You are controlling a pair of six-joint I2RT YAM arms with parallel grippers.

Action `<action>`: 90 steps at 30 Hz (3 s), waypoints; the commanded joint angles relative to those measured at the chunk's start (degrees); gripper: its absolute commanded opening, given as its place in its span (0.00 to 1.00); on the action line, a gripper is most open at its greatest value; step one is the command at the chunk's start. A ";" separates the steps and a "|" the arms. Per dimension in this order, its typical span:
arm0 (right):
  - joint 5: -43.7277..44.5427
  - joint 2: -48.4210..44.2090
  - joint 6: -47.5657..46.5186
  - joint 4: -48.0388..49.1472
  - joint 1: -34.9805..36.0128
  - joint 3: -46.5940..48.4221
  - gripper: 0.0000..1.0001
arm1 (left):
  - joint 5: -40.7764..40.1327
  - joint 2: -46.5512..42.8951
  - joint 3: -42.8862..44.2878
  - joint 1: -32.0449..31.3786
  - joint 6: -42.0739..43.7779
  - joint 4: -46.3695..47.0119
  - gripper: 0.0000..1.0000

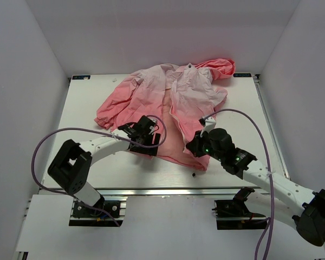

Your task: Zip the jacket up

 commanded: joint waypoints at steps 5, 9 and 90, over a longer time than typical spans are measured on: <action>0.60 0.21 -0.42 -0.45 -0.55 -0.82 0.00 | -4.61 4.47 4.69 -0.07 0.59 -3.62 0.77; 1.04 -1.20 0.46 0.25 -0.72 -2.31 0.00 | -4.36 6.76 3.91 -0.16 0.24 -2.76 0.73; -27.44 1.79 6.70 58.17 -10.83 -12.42 0.00 | 10.59 -22.85 -13.49 -4.29 -26.57 54.55 0.00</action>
